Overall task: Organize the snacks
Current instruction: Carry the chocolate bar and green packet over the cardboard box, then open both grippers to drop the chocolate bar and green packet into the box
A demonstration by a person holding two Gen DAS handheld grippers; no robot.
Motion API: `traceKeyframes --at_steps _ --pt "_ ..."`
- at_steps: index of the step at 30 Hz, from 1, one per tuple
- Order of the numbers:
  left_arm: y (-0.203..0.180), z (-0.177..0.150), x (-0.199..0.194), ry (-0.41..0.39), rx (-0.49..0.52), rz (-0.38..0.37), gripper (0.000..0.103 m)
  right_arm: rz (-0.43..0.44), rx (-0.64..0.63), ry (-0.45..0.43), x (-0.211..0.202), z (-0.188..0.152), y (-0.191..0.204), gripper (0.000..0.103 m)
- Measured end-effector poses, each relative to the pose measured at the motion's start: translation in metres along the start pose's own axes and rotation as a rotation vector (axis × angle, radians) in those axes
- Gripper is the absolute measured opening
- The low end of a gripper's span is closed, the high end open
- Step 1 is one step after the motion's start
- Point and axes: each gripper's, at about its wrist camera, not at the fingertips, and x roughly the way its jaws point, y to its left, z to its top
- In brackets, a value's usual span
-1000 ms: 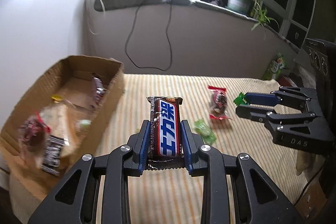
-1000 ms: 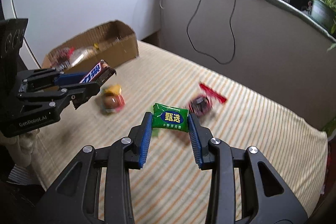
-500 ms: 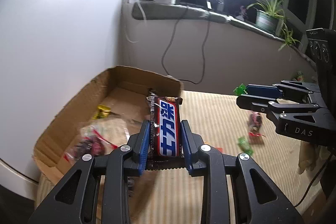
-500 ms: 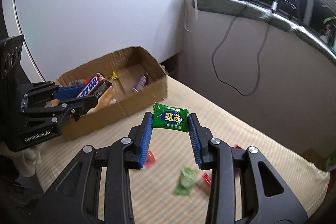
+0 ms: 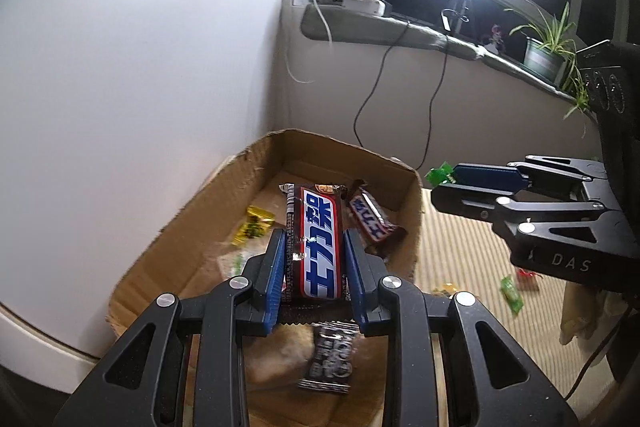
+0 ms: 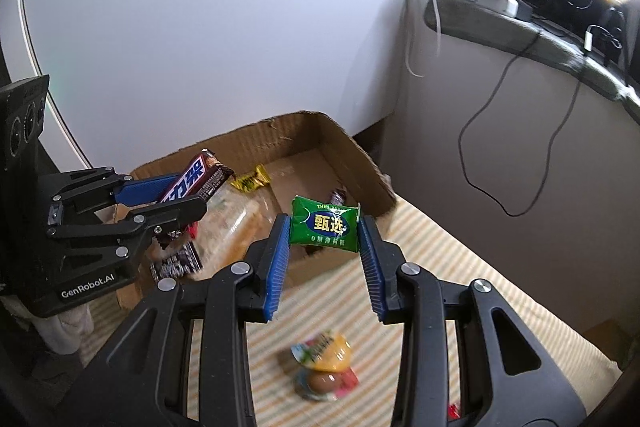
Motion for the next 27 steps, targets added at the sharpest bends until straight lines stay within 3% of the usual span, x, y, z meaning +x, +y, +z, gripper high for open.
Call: traceKeyframes --at_steps 22,27 --pt "0.021 0.004 0.016 0.019 -0.034 0.025 0.027 0.036 0.031 0.051 0.052 0.016 -0.003 0.037" --pt "0.021 0.005 0.014 0.012 -0.034 0.032 0.027 0.033 0.03 0.052 0.054 0.016 -0.004 0.047"
